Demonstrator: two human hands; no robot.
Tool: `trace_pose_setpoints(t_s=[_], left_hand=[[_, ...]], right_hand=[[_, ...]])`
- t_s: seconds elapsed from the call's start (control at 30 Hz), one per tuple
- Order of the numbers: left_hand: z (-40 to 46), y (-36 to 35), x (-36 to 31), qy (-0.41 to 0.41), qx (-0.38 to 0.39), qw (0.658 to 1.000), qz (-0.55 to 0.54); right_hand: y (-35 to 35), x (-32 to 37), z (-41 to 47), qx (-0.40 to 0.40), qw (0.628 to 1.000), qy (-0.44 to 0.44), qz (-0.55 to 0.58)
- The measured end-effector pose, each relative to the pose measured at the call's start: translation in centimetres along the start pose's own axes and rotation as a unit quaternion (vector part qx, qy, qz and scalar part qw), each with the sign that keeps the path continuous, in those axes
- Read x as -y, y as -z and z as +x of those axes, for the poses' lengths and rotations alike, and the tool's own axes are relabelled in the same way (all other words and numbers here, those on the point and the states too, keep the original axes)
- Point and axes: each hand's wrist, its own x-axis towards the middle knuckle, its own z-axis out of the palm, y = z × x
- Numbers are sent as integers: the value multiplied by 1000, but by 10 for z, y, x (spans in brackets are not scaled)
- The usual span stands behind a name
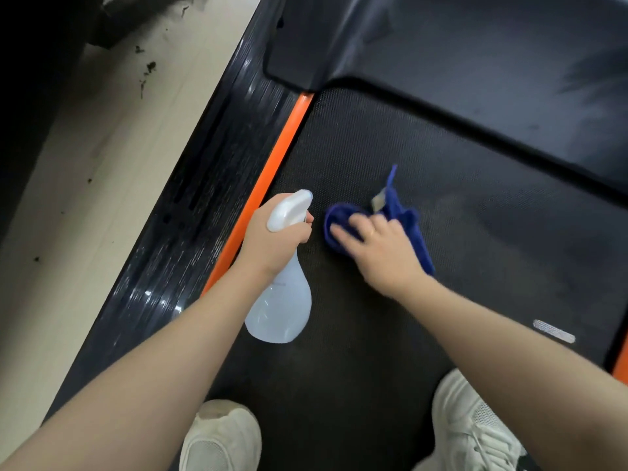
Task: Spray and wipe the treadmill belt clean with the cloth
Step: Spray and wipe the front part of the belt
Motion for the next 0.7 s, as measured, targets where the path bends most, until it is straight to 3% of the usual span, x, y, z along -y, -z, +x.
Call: trace_pose_setpoints(t_s=[0.07,0.1,0.23,0.27,0.3,0.4,0.47,0.5,0.63,0.7], left_hand=[[3,-2,0,2,3,1000,13],[5,-3,0,9,6,1000,13],[5,-6,2,21,19,1000,4],[5,-7,3,20,21,1000,5],[4,-7,2,20,23,1000,7],[4,-8,1,13,31,999,20],[2,-10,1,6,48,998,37],[1,-12,1,6,56,998,39],[0,-12,-1,2,63,997,54],[-2,-9,-3,0,70,996,58]], right_hand=[[7,-4,-11,35,996,75,17],[7,-16,-5,32,997,67,10],[7,-53,34,-34,981,-190,-17],[7,-49,32,-44,977,-208,-4],[6,-38,22,-46,980,-193,8],[6,0,-22,17,999,-10,48],[9,-6,-21,59,996,51,47],[8,-19,-10,47,998,28,36],[11,-53,31,-7,972,-234,15],[8,-35,17,-6,975,-218,29]])
